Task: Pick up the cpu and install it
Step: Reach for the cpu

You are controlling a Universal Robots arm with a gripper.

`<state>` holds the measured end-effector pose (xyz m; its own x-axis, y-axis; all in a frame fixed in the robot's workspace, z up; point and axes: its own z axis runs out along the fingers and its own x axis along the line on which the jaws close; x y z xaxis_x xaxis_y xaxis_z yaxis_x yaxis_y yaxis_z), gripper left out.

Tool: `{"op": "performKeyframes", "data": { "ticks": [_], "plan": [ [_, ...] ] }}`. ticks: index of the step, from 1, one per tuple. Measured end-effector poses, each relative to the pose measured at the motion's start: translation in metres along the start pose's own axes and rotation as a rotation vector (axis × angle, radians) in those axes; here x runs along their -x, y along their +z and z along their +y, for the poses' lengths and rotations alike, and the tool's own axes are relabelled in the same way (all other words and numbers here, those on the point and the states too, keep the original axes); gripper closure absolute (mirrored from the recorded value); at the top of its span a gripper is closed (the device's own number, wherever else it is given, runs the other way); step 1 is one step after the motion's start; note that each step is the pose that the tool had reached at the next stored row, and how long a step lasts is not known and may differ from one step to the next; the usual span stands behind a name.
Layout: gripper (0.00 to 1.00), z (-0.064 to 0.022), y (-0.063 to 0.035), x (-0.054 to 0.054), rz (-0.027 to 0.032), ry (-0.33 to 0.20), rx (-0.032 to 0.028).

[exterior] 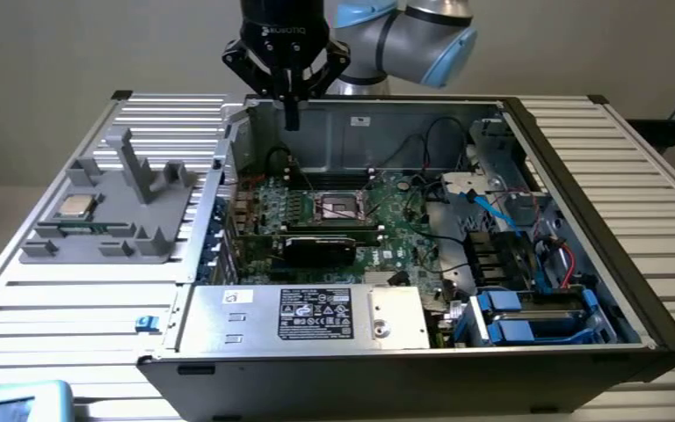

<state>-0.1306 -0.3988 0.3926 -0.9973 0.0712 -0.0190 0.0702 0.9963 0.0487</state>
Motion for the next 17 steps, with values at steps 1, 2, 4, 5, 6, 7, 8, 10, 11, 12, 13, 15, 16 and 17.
{"op": "performKeyframes", "data": {
  "ticks": [1, 2, 4, 5, 6, 7, 8, 10, 11, 12, 13, 15, 16, 17],
  "plan": [
    [0.89, -0.0001, 0.0, -0.002, 0.0, 0.0, 0.0],
    [0.89, -0.0003, -0.0001, -0.004, 0.0, 0.0, 0.0],
    [0.89, -0.0006, -0.0002, -0.009, 0.0, 0.0, 0.0],
    [0.89, -0.0009, -0.0003, -0.012, 0.0, 0.0, 0.0],
    [0.89, -0.0011, -0.0004, -0.015, 0.0, 0.0, 0.0],
    [0.89, -0.0013, -0.0004, -0.019, 0.0, 0.0, 0.0],
    [0.89, -0.0015, -0.0005, -0.022, 0.0, 0.0, 0.0],
    [0.89, -0.0021, -0.0007, -0.03, 0.0, 0.0, 0.0],
    [0.89, -0.0023, -0.0008, -0.034, 0.0001, 0.0, -0.0001],
    [0.89, -0.0026, -0.0008, -0.037, 0.0, 0.0, 0.0],
    [0.89, -0.0029, -0.0009, -0.041, 0.0, 0.0, 0.0],
    [0.89, -0.0034, -0.0011, -0.048, 0.0, 0.0, 0.0],
    [0.89, -0.0036, -0.0012, -0.051, 0.0001, 0.0, 0.0],
    [0.89, -0.0038, -0.0012, -0.055, 0.0, 0.0, 0.0]
  ]
}}
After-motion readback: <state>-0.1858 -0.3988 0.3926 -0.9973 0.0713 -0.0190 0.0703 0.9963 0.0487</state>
